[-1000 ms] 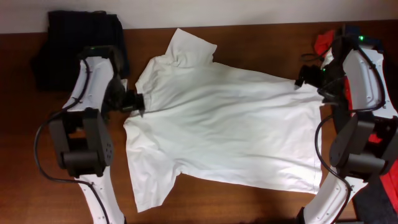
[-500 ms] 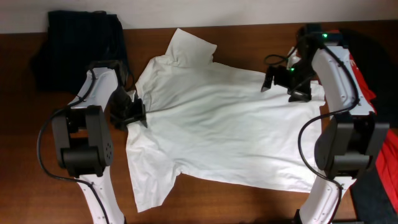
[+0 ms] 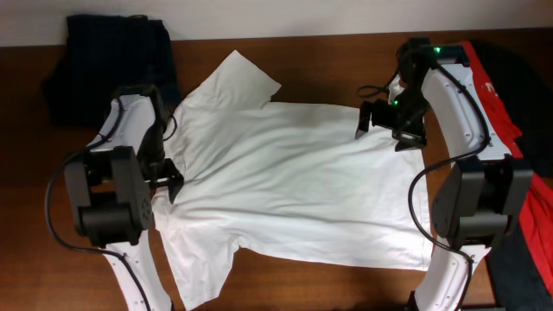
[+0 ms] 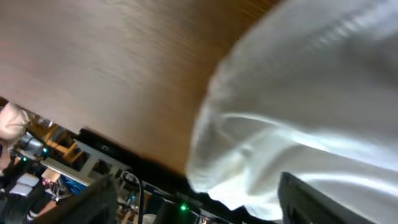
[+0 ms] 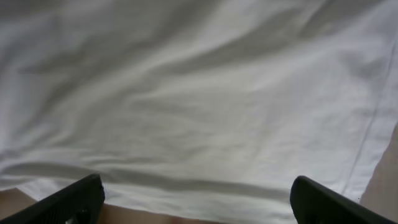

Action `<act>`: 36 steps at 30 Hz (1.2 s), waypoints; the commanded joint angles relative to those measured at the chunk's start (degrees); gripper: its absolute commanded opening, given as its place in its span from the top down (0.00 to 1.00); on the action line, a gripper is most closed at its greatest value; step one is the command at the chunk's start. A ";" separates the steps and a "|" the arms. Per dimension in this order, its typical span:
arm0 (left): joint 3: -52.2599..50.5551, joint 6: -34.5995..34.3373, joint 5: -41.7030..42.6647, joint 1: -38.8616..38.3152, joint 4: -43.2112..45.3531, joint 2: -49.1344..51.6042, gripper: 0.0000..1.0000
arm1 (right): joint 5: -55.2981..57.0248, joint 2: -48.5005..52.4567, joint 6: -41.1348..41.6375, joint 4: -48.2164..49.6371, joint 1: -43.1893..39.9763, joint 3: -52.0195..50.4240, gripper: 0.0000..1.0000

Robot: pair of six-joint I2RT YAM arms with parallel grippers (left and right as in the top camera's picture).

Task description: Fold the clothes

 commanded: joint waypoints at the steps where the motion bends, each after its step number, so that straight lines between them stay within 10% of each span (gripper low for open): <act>1: 1.64 -1.66 -2.45 1.70 -1.70 0.37 0.17 | 0.20 -0.98 0.48 -1.81 1.40 0.87 0.01; 21: 1.11 7.21 11.17 2.43 -3.26 -26.75 0.06 | 7.02 -20.48 5.42 -13.46 9.11 0.52 0.01; 36: 1.18 7.02 5.53 2.45 4.26 -38.73 0.01 | 18.67 -37.00 4.83 -10.12 -0.24 0.31 0.01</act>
